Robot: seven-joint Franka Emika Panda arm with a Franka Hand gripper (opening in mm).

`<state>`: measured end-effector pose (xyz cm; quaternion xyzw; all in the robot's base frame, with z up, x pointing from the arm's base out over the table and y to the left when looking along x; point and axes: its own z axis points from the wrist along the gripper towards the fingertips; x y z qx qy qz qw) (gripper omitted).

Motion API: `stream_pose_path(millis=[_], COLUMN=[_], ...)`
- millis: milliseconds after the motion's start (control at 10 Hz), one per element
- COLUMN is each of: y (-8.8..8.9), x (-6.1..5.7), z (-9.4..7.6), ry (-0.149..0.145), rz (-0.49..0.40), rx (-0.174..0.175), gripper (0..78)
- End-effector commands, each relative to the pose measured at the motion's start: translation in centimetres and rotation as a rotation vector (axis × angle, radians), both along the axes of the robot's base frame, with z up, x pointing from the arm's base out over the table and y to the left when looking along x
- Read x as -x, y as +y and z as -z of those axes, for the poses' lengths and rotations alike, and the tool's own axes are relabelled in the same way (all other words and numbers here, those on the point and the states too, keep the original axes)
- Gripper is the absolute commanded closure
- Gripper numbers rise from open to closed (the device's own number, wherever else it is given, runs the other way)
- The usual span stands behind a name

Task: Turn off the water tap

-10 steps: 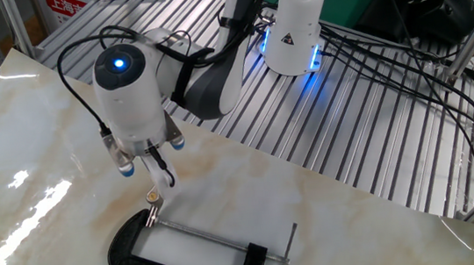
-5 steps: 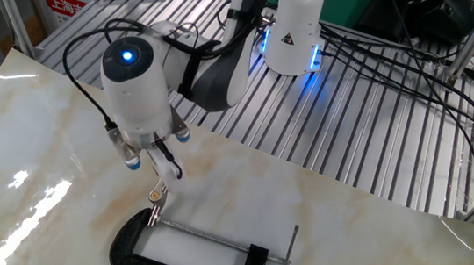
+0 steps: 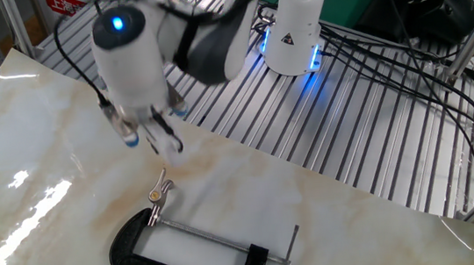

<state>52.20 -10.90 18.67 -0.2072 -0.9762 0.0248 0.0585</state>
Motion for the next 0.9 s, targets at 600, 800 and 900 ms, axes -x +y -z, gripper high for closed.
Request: stream_pose_path(millis=[600, 800, 900], y=[1.4, 1.4, 1.4], x=[3.8, 3.9, 3.9], z=[-4.8, -4.9, -4.9], ry=[-0.014, -0.014, -0.014], rz=[-0.18, -0.182, -0.181], rx=[-0.026, -0.026, -0.025], gripper=[77.6, 77.6, 77.6])
